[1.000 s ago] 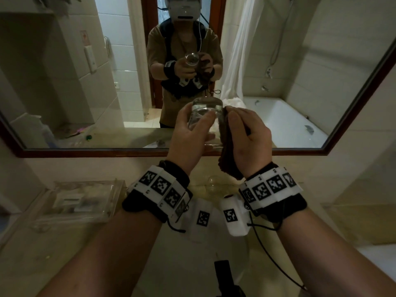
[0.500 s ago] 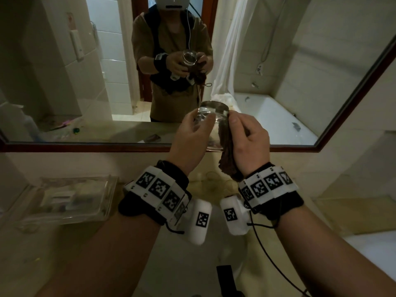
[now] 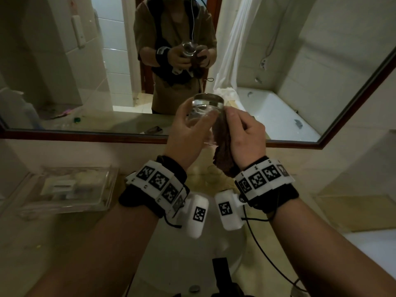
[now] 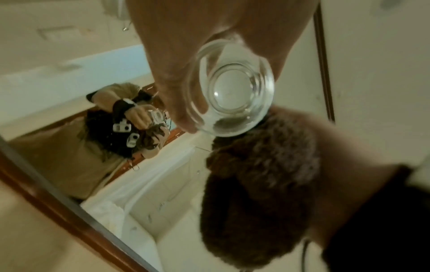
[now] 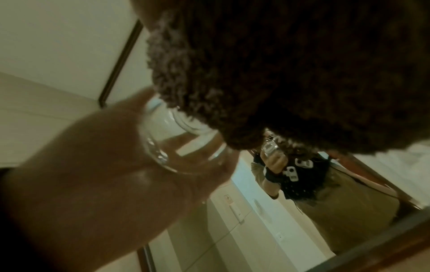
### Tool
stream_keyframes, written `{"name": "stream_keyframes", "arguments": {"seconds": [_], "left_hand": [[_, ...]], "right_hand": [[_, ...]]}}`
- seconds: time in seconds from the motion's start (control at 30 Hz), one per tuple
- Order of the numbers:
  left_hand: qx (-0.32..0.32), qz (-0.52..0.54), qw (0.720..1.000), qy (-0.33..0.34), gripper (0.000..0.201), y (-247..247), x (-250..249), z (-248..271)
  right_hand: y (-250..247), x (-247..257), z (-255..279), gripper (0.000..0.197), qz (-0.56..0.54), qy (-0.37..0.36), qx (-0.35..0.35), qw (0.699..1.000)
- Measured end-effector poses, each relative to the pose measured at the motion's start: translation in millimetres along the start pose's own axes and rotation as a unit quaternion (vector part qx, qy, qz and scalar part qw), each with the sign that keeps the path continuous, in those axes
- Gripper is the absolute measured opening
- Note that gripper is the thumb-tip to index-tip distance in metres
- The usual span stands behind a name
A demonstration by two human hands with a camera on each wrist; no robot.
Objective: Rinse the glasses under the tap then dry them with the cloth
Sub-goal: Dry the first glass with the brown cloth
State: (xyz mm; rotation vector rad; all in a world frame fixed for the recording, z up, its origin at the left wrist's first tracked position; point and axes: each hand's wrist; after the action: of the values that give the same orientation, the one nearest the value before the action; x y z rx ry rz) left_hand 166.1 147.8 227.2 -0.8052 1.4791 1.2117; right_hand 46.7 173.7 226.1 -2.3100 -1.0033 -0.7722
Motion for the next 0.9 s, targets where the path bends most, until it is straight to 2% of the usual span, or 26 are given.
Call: {"name": "stream_keyframes", "arguments": {"seconds": [0.07,0.13,0.23,0.33,0.43,0.53,0.6,0.77,0.83,0.9], "left_hand": [[-0.018,0.009,1.000,0.005,0.043,3.8,0.4,-1.1],[-0.008,0.030,0.999,-0.006,0.043,10.9,-1.6,1.1],[0.027,0.031,0.999,-0.023,0.042,28.5,-2.5,9.3],[0.010,0.013,1.000,-0.013,0.044,46.6,3.3,12.9],[-0.007,-0.005,1.000,-0.019,0.046,62.2,9.8,13.0],[0.005,-0.050,0.999,-0.001,0.033,76.7,13.9,13.2],[0.006,-0.088,0.996,0.004,0.025,88.0,15.4,16.2],[-0.055,-0.076,0.996,-0.004,0.036,111.7,26.0,15.0],[-0.073,-0.068,0.995,-0.006,0.032,115.1,28.5,16.8],[-0.067,-0.061,0.996,-0.011,0.023,119.0,28.6,21.8]], "right_hand": [[-5.5,5.8,0.3,0.025,0.009,-0.050,-0.010,0.999],[-11.5,6.3,-0.5,0.025,0.009,-0.077,-0.016,0.997],[-23.8,-5.2,-4.1,0.024,-0.018,-0.009,-0.008,1.000],[-41.4,-15.3,-6.8,0.024,-0.038,0.034,0.009,0.999],[-58.6,-21.2,-5.9,0.028,-0.005,-0.007,0.010,1.000],[-74.1,-30.2,-5.5,0.034,0.019,-0.052,0.011,0.998],[-84.5,-36.9,-6.0,0.034,0.023,-0.058,0.015,0.998],[-105.3,-42.2,-4.5,0.028,-0.025,-0.065,0.026,0.997],[-108.0,-44.4,-4.0,0.028,-0.029,-0.081,0.031,0.996],[-108.4,-51.0,-5.6,0.028,-0.037,-0.067,0.033,0.997]]}}
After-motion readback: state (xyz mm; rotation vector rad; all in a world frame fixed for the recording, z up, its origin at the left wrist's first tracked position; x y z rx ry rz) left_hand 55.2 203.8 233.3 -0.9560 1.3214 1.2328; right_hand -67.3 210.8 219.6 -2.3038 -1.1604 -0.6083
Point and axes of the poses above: each hand's wrist, its own z-axis away from the middle knuckle, its own y-axis out of the palm, x = y × z, and after that the axes turned 12 degrees about -y, right-handed
